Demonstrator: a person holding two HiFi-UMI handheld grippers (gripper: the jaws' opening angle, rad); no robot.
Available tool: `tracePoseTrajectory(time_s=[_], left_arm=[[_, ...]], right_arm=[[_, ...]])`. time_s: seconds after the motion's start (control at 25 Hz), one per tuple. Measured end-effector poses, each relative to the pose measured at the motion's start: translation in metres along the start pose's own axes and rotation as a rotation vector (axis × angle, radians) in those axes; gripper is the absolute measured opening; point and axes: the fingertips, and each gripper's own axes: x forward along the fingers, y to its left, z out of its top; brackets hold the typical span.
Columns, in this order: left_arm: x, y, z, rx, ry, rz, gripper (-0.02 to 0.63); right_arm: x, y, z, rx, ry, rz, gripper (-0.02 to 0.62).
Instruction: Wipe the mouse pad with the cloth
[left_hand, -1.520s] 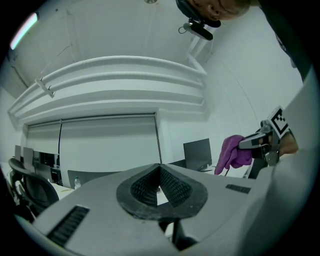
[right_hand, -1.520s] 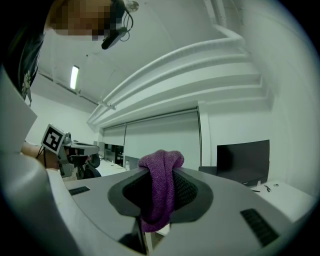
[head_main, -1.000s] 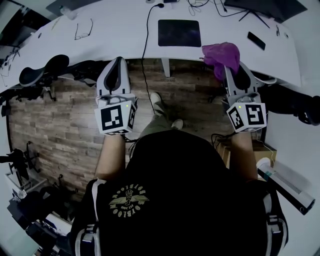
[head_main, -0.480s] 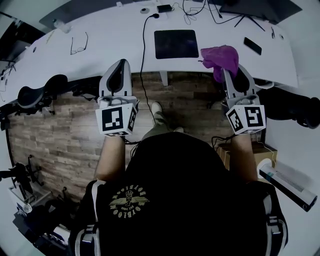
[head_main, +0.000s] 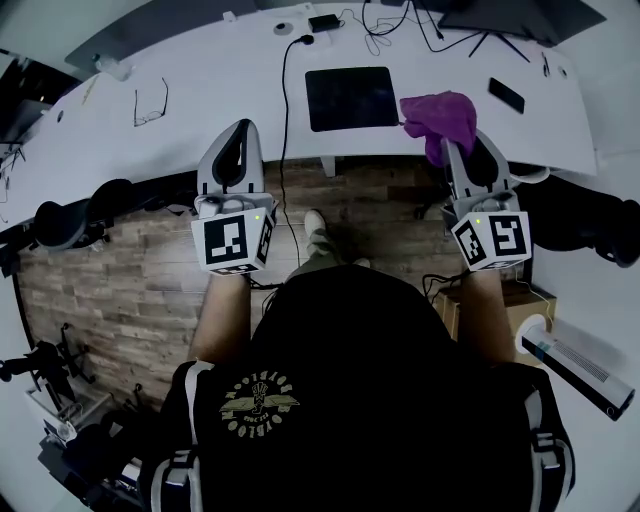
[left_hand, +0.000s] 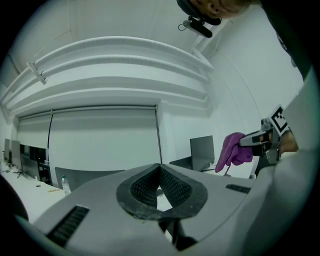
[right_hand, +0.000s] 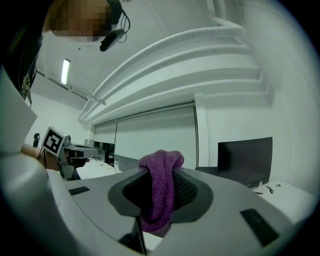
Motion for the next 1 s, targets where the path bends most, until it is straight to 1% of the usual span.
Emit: tracePoseTrajectory(time_s=[0.36,0.56,0.68,0.88,1.0], left_arm=[[0.031,0.019,-0.014,0.006,0.035,-0.012,0.002],[0.047,0.028,-0.017,0.006,0.038,-0.026,0.002],[0.059,0.033,-0.019,0.004,0.042,-0.039,0.002],[0.075,0.046,-0.014,0.003,0.022,-0.060,0.002],[0.082,0.062,-0.011,-0.004,0.001,-0.059,0.002]], right_arm=[[0.037,-0.005,-0.008,0.027,-0.008,0.001,0.089],[0.056,-0.003,-0.006,0.011,0.022,-0.004,0.089],[0.068,-0.006,-0.004,0.017,0.009,-0.006,0.089],[0.085,-0.003,0.004,0.006,-0.003,-0.019,0.089],[0.097,0.002,0.013,-0.011,-0.009,-0.031,0.089]])
